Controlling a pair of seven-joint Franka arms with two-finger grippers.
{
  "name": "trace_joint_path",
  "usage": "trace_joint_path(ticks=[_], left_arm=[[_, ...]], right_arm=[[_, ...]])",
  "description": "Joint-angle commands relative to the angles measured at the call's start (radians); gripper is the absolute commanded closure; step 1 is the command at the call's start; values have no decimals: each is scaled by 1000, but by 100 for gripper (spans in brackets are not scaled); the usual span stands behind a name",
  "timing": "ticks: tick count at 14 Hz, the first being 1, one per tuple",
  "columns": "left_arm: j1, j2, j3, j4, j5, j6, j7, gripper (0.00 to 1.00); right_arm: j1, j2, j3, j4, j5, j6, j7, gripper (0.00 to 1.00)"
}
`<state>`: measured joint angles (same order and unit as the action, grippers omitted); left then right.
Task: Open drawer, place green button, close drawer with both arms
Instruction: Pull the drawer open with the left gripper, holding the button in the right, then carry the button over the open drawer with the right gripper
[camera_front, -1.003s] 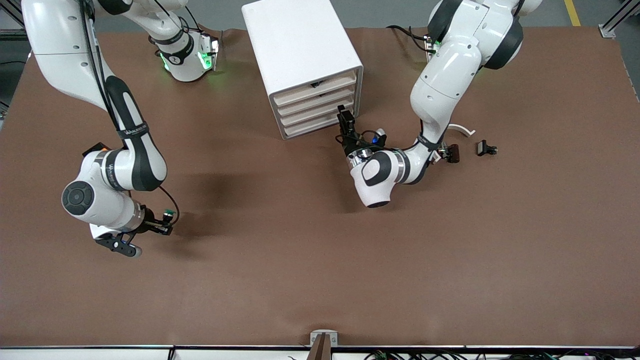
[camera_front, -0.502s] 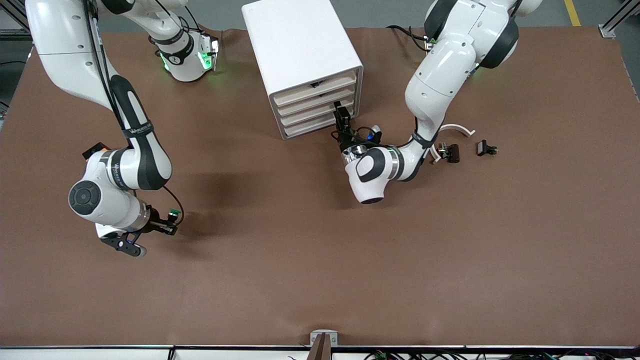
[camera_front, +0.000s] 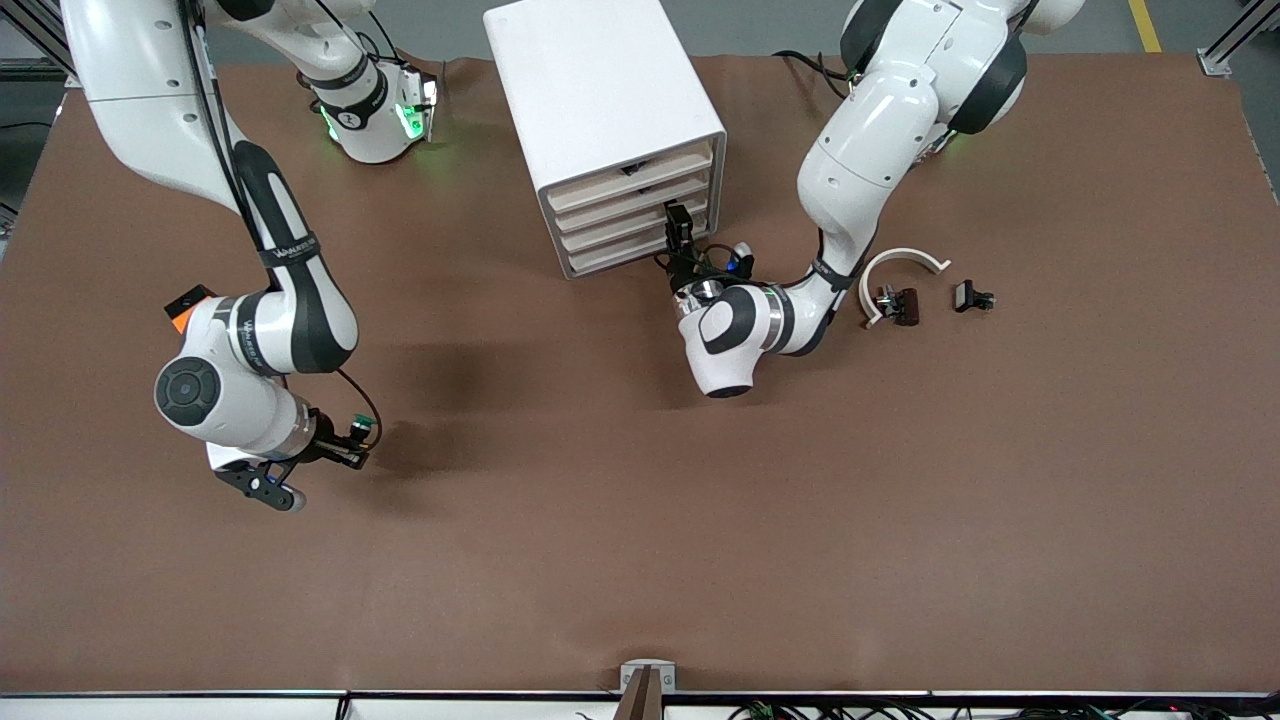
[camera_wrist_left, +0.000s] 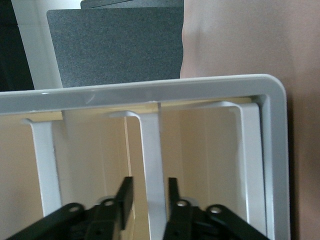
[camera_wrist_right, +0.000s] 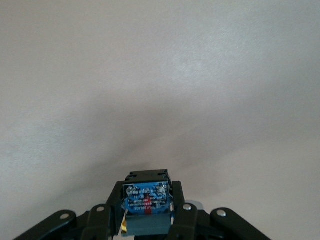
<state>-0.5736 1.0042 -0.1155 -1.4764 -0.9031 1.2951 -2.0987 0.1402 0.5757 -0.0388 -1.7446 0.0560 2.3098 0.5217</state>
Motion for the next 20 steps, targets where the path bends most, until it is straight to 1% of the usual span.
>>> trace_joint_path(ticks=[1,2,4,7,10,13,16,20], left_arm=[[-3,4,5,2,-8,-2,-21,86],[-3,4,5,4,-8,0,-21,91],[3,4,7,5,-8,0,-20,94],[12,4,11,10,-7,1,-17,94],[34,4,33,13,-13,4,-15,93],[60,5,50,14,-19,24,-12,92],[119,7,51,28,-20,58,8,88],[167,5,50,30,-23,90,12,86]], right_arm=[[33,-39,-3,-7,7,-18,85,100],[47,-42,-3,-6,7,-36,122,100],[70,-66,-3,-6,5,-59,175,100],[90,-94,-3,-6,5,-101,231,100],[125,-123,-3,-9,5,-136,311,100],[205,-141,-3,-12,5,-139,444,100],[294,-151,-3,-4,5,-139,587,100],[407,-149,-3,36,5,-139,786,100]])
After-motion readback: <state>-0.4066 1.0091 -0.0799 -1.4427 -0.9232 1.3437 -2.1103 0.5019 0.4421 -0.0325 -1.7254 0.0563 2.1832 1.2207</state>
